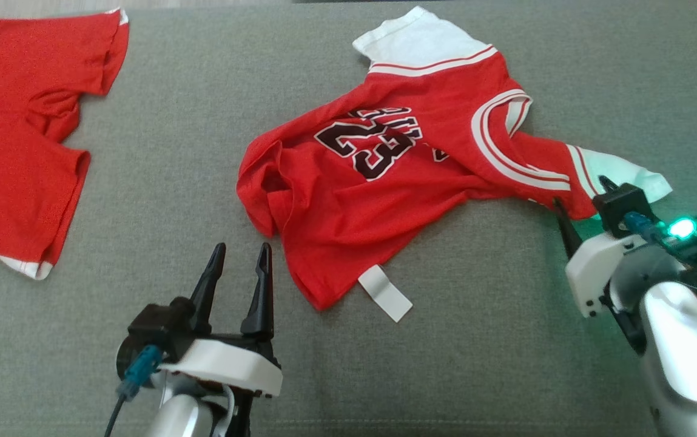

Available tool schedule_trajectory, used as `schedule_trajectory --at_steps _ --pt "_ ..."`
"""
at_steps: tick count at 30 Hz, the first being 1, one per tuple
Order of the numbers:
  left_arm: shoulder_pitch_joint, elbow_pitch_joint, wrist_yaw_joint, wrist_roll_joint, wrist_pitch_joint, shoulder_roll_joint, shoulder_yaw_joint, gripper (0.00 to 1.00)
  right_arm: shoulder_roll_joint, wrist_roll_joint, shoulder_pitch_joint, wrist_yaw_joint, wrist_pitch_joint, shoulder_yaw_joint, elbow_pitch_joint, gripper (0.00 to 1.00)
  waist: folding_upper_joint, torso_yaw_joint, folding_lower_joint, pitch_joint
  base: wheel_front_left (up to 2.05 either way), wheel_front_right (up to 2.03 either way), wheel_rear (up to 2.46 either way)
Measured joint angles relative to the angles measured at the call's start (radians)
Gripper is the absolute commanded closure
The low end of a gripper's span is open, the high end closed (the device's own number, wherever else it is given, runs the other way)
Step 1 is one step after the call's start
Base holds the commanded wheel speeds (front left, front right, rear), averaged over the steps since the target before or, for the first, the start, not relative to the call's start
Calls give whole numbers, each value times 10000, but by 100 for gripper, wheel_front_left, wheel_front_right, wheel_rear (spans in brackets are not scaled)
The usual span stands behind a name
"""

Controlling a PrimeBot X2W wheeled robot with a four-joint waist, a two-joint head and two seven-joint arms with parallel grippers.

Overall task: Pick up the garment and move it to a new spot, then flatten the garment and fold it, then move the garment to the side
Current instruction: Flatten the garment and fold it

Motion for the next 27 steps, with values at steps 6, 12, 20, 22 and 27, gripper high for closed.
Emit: schedule_trajectory --at_steps 6,12,20,22,27 --pt "-27 6 0 33 0 0 0 0 12 6 277 0 775 -380 -186 0 0 70 0 171 0 0 0" --pt "-185 40 -58 46 0 0 -2 0 -36 38 300 0 1014 -297 -219 0 0 138 0 249 0 0 0" --pt "-184 67 -58 46 0 0 -2 0 -15 462 312 0 1187 107 -320 0 0 131 0 255 0 0 0" --pt "-184 75 -58 46 0 0 -6 0 -15 464 317 0 1189 88 -311 0 0 138 0 258 0 0 0" --pt "-185 75 -58 46 0 0 -8 0 -13 537 316 0 1187 71 -238 6 0 155 0 349 0 0 0"
